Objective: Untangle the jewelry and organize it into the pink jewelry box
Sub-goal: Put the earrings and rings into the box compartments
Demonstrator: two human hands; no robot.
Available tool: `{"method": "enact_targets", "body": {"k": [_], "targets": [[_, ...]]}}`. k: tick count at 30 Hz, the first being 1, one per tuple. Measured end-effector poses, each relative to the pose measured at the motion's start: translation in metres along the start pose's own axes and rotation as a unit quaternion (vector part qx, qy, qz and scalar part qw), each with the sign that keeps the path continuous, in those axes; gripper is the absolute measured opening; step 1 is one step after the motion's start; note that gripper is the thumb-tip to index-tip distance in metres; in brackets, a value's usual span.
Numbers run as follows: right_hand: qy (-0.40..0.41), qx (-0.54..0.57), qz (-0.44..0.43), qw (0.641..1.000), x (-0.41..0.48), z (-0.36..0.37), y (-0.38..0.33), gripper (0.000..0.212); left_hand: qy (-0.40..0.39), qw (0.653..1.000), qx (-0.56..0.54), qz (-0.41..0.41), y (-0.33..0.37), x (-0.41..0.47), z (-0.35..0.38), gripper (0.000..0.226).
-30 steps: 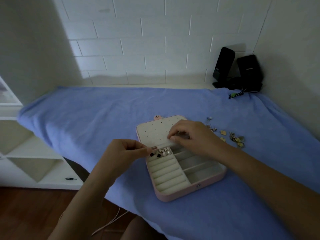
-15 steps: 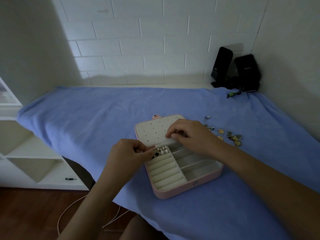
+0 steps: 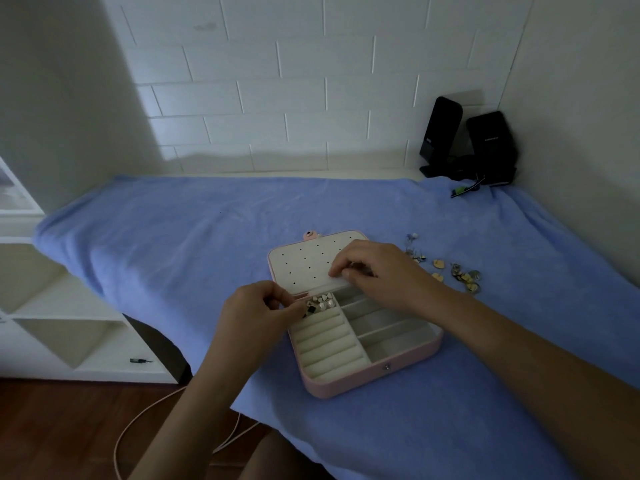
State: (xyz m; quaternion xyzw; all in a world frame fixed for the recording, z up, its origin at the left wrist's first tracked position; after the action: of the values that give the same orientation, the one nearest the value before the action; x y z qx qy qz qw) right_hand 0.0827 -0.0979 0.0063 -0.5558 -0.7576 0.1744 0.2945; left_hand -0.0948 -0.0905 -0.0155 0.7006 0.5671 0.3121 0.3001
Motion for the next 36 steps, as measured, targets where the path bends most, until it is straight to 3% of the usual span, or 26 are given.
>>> {"method": "enact_targets", "body": {"k": [5,12,15,18,26,36], "targets": [[0.007,0.005,0.0,1.0,0.0,0.0,0.001,0.019,-0.01,1.0,-0.024,0.011,0.0,-0.002,0.001,0.009],[0.011,0.002,-0.013,1.0,-0.001,0.001,0.001,0.017,0.047,0.987,0.082,0.132,0.012,-0.016,-0.005,0.005],[0.01,0.004,-0.011,1.0,-0.001,0.001,0.001,0.018,0.048,0.983,0.1,0.146,0.015,-0.013,-0.004,0.006],[0.008,0.003,-0.008,1.0,0.0,0.001,0.001,0.018,0.039,0.986,0.099,0.131,0.017,-0.008,-0.004,0.001],[0.016,0.006,-0.018,1.0,-0.001,0.0,0.001,0.018,0.026,0.999,-0.01,0.036,0.006,-0.005,0.0,0.018],[0.004,0.02,-0.019,1.0,-0.001,0.001,-0.002,0.015,0.059,0.993,0.072,0.072,0.014,-0.009,-0.004,0.021]]}}
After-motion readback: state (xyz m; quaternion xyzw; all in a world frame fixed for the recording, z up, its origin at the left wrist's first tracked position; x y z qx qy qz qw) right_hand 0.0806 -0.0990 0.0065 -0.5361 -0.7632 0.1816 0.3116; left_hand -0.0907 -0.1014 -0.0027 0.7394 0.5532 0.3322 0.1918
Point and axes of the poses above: each hand's wrist, its own x-axis towards the middle knuckle, its own z-axis out of the palm, y = z × x, the point moved 7 cm from there along x, towards the middle knuckle, and after that the axes turned 2 degrees about x, right-handed, at the moved point
